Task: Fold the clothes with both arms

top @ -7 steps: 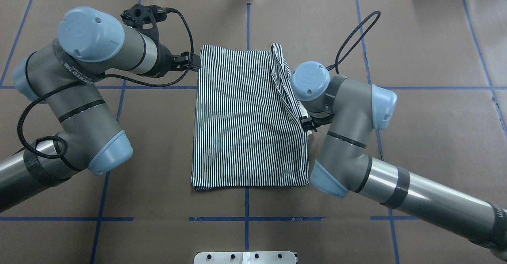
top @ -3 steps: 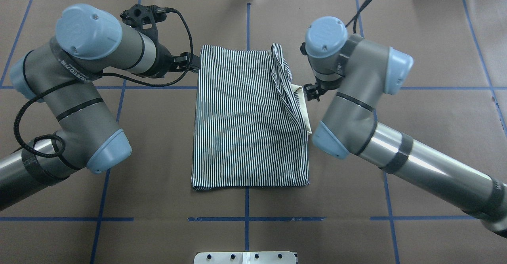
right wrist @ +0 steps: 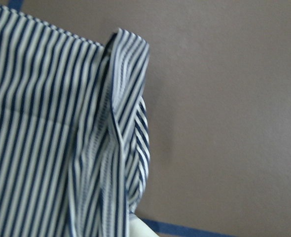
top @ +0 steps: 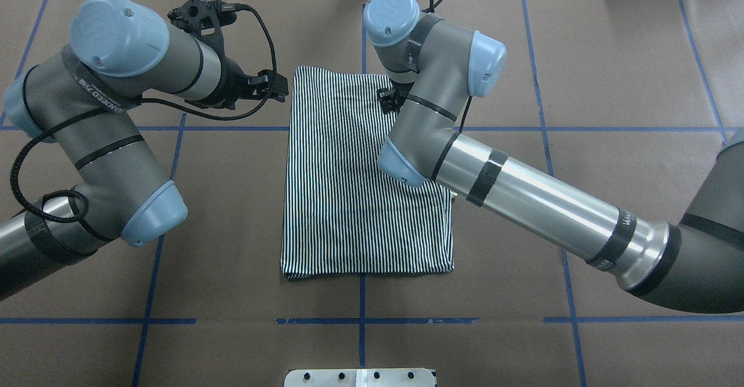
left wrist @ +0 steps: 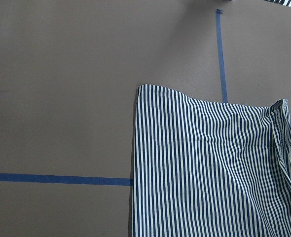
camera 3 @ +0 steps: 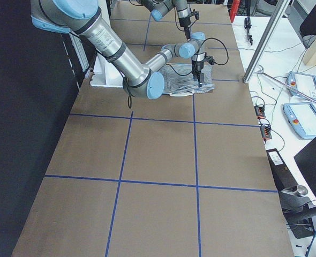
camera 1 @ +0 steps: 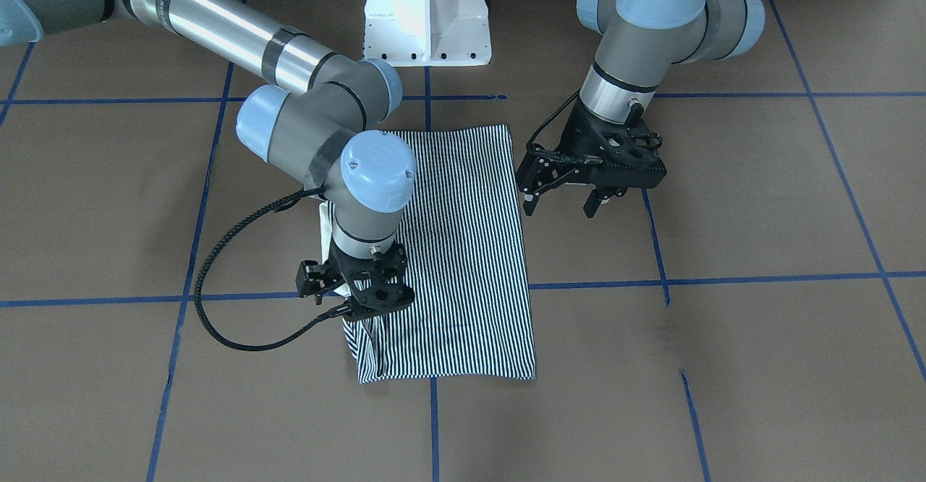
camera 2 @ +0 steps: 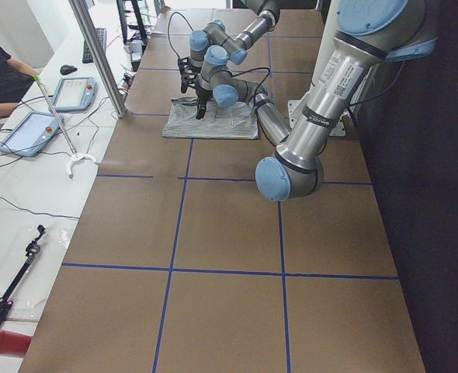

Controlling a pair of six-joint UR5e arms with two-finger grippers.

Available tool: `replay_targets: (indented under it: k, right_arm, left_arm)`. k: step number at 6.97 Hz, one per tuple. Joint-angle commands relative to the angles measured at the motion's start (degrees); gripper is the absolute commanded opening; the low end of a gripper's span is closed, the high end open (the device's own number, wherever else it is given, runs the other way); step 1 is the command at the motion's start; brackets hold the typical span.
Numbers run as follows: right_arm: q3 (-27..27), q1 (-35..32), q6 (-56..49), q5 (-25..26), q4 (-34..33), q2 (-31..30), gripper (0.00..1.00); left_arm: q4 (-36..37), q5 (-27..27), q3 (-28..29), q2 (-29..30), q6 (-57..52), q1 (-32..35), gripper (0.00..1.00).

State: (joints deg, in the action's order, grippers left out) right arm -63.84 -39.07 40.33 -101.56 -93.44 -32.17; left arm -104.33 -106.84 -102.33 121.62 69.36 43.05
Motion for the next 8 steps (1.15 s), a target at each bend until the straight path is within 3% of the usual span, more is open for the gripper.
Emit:
replay_targets:
  k: [1, 8]
  right_arm:
    - [5.0, 1.6, 0.1, 0.2, 1.3, 2.4, 1.00]
    - [5.7, -0.6, -3.6, 0.7, 1.3, -0.9, 1.00]
  left_arm:
    - [0.1, -0.6, -0.1, 0.0, 0.0, 0.1, 1.00]
    - [0.2, -1.9, -0.2, 0.1, 0.1, 0.3, 1.00]
